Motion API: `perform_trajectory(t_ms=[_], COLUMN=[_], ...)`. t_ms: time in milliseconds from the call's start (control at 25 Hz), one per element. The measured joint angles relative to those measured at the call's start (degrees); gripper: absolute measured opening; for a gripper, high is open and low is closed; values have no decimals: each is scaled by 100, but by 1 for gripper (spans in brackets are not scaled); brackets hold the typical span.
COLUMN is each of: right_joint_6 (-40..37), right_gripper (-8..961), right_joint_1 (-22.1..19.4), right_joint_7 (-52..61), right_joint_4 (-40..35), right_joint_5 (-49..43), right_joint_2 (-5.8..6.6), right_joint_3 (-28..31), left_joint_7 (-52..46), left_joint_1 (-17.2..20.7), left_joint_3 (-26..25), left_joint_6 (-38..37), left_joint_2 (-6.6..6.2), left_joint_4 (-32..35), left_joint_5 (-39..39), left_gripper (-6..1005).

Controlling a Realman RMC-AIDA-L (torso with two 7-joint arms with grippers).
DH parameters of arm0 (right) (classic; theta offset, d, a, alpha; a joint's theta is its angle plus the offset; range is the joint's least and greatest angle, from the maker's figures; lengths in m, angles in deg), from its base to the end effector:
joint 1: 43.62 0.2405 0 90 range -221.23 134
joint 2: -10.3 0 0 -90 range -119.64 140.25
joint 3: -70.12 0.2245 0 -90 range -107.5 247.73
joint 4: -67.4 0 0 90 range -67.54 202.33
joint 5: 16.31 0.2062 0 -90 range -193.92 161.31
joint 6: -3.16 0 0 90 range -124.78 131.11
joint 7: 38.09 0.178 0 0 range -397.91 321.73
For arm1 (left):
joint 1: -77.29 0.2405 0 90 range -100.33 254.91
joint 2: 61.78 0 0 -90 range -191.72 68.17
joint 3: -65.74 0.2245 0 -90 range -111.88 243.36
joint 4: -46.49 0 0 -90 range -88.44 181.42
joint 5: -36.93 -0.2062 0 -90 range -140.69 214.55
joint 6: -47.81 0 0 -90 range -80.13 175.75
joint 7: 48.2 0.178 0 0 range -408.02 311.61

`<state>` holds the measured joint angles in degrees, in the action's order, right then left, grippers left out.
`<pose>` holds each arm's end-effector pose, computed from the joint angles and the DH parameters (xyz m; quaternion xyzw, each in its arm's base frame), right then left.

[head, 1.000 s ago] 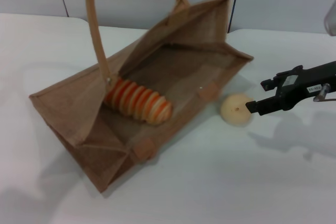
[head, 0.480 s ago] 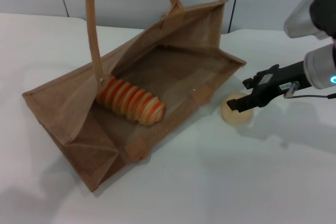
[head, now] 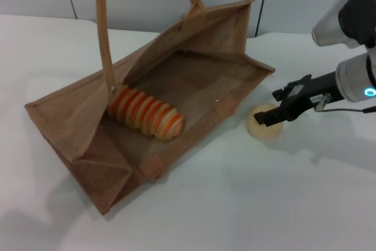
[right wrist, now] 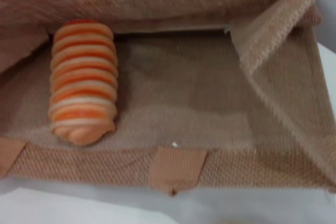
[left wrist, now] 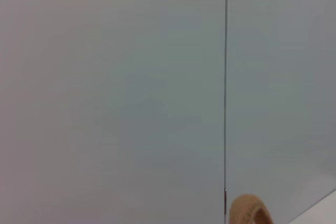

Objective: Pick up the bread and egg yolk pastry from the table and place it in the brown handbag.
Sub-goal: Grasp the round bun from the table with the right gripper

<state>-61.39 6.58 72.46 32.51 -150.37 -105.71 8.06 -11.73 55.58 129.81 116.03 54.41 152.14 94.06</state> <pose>0.1908 0.4102 -0.0499 -0.9563 0.2361 -0.0437 0.1666 -0.0804 0.3745 0.1360 -0.8676 -0.2242 -0.1995 0.3966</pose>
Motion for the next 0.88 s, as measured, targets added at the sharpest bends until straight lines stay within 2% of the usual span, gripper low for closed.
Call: perform_trajectory(t_ms=[440, 880], right_joint_6=[377, 430], right_gripper=[785, 775], right_joint_1=[52, 202], right_joint_7=[-63, -61], right_joint_4=[466, 679], right_joint_5=[-12, 21], right_joint_2=[-1, -23], right_joint_3=[-140, -357], left_joint_7=[0, 4], left_joint_1=[0, -9], left_joint_3=[-6, 9], left_joint_6=[-2, -2], left_joint_2=[0, 0], left_joint_4=[9, -16], left_joint_5=[0, 0], left_gripper=[114, 115])
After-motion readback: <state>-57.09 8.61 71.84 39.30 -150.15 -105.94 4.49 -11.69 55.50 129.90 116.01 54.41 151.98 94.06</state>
